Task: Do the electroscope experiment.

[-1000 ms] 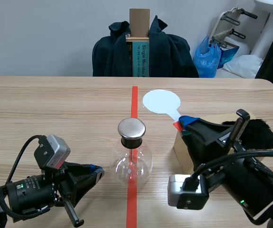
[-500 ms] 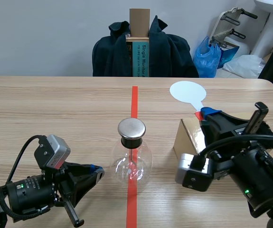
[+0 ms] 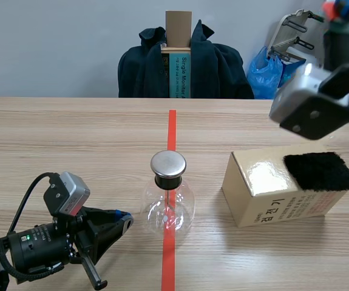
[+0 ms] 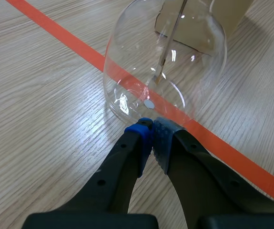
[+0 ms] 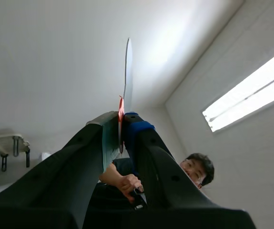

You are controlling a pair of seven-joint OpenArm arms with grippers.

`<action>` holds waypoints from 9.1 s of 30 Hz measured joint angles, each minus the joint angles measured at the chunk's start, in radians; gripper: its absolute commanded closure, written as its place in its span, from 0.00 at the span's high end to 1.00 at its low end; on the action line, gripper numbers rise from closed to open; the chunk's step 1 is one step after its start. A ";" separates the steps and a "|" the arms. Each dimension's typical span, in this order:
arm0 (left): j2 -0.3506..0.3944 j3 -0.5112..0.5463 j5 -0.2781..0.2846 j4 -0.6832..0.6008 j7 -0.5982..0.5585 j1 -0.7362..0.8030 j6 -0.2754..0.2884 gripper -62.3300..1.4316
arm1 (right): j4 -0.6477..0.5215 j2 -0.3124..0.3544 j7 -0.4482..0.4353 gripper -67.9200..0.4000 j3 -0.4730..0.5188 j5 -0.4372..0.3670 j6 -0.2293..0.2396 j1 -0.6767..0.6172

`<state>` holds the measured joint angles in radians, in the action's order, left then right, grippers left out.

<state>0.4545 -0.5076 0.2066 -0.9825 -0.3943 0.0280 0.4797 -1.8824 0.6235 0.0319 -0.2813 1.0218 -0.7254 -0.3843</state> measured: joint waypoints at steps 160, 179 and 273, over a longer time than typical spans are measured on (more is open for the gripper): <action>0.332 0.664 0.082 -0.762 -0.093 0.824 0.150 1.00 | 0.585 -0.057 -0.293 0.02 0.109 0.002 0.002 -0.160; 0.330 0.664 0.058 -0.762 -0.069 0.819 0.142 0.34 | -0.058 -0.011 -0.214 0.02 0.480 -0.241 0.002 -0.159; -0.055 0.129 -0.263 -0.094 -0.045 0.074 -0.020 0.07 | 0.375 -0.263 -0.316 0.02 -0.126 0.146 0.262 0.023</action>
<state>0.3992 -0.3782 -0.0566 -1.0767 -0.4389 0.1024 0.4595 -1.5078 0.3607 -0.2840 -0.4072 1.1683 -0.4633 -0.3611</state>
